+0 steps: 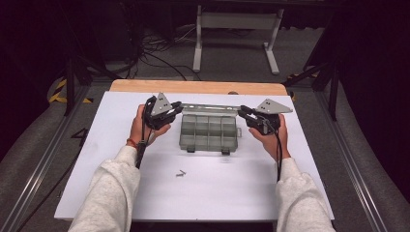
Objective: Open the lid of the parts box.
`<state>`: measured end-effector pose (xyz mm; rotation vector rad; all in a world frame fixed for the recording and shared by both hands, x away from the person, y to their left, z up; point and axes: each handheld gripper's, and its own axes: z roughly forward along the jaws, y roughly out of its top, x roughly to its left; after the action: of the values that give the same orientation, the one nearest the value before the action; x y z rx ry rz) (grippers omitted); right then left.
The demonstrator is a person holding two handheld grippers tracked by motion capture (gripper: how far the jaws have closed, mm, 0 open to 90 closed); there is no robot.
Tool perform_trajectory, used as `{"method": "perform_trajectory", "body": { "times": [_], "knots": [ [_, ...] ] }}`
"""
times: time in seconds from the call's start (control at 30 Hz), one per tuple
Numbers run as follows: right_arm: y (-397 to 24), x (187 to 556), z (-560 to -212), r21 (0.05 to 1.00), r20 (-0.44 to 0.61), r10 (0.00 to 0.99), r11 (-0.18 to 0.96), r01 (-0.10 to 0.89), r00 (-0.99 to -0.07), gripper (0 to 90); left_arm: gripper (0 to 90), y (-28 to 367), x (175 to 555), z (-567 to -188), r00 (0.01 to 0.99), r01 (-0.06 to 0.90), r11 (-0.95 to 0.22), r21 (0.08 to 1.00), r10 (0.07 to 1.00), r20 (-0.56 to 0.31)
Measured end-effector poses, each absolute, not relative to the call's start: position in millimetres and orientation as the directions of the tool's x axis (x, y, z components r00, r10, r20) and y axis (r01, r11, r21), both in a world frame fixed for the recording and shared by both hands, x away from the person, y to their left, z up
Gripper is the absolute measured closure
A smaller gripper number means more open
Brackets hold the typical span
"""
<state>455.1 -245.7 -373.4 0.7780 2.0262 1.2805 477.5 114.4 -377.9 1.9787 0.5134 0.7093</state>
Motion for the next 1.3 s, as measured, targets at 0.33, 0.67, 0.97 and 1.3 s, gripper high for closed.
{"method": "perform_trajectory", "body": {
  "times": [0.33, 0.67, 0.97, 1.3],
  "knots": [
    [-249, 467, -369, 0.929, -0.152, 0.769, 0.326, 0.176, -0.621, 72.1, 74.8, 112, 484, -373, 0.731, 0.070, -0.453, 0.889, 0.630, 0.263],
    [-248, 487, -377, 0.952, -0.110, 0.814, 0.250, 0.174, -0.570, 75.5, 75.2, 107, 507, -380, 0.699, 0.142, -0.417, 0.897, 0.684, 0.207],
    [-241, 496, -391, 0.962, -0.075, 0.863, 0.195, 0.192, -0.500, 79.9, 76.3, 96, 521, -402, 0.633, 0.236, -0.349, 0.907, 0.763, 0.129],
    [-234, 509, -411, 0.948, -0.057, 0.895, 0.188, 0.259, -0.442, 82.9, 78.7, 84, 529, -420, 0.586, 0.298, -0.396, 0.869, 0.794, 0.162]
  ]
}}
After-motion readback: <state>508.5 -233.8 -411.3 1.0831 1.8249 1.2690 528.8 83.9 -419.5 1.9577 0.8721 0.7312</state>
